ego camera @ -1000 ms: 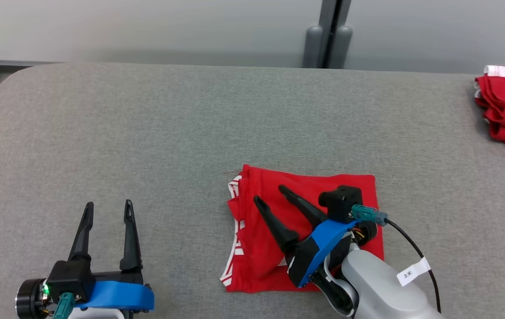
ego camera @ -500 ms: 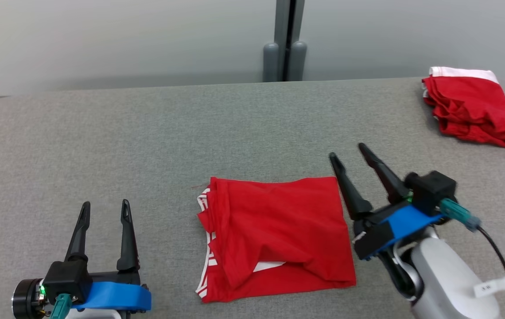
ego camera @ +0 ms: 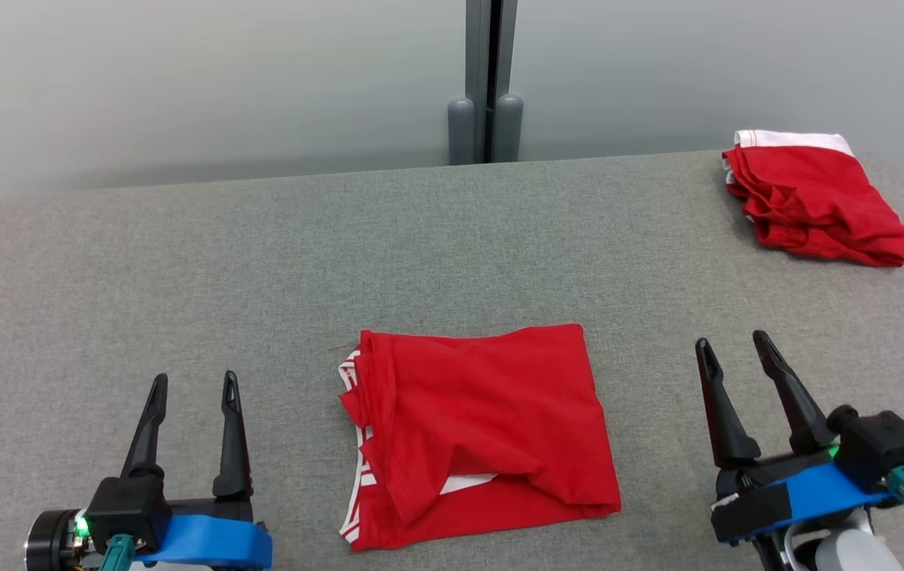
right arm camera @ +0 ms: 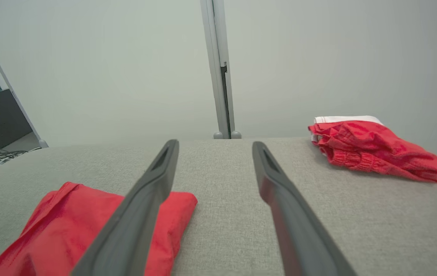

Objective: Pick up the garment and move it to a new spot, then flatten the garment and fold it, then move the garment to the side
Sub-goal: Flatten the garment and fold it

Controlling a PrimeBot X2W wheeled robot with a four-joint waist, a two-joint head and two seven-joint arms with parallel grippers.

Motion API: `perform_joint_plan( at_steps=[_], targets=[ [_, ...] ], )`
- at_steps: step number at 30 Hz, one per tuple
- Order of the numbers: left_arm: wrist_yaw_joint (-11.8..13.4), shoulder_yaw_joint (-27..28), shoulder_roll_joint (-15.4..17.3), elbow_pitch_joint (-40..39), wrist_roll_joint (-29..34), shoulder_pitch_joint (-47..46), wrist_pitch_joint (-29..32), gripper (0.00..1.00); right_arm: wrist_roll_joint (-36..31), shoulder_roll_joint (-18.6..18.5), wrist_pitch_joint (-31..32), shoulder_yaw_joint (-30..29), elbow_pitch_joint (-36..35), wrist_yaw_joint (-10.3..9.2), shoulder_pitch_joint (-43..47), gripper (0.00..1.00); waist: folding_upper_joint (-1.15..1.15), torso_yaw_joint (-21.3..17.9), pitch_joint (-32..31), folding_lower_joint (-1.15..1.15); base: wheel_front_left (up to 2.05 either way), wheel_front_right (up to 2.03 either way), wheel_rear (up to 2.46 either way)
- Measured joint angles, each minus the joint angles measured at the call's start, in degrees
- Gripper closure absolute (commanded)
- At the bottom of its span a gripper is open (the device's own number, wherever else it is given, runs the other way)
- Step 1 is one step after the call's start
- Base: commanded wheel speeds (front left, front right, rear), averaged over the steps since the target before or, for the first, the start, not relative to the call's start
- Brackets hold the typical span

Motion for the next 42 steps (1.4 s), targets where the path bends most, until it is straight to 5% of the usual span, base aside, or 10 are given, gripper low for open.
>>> perform_joint_plan(
  at_steps=[14,28,42],
  targets=[
    [-1.3,-0.4,0.1,1.2,0.6,1.2,0.0,0.0,-1.8,3.6,0.0,-3.5,-1.6,0.0,5.5,0.0,0.0,0.4,-1.2,0.01,0.0,0.0,0.0],
    [-3.9,-15.4,0.0,5.7,-3.6,3.9,0.0,0.0,-2.1,4.0,0.0,-3.1,-1.0,0.0,5.5,0.0,0.0,0.3,-1.3,0.01,0.0,0.0,0.0],
    [-4.3,-24.6,0.9,16.1,-10.6,0.7,0.0,0.0,-1.9,4.0,0.0,-2.5,-0.4,0.0,4.9,0.0,0.01,-1.1,0.7,0.01,0.0,0.0,0.0]
  ],
)
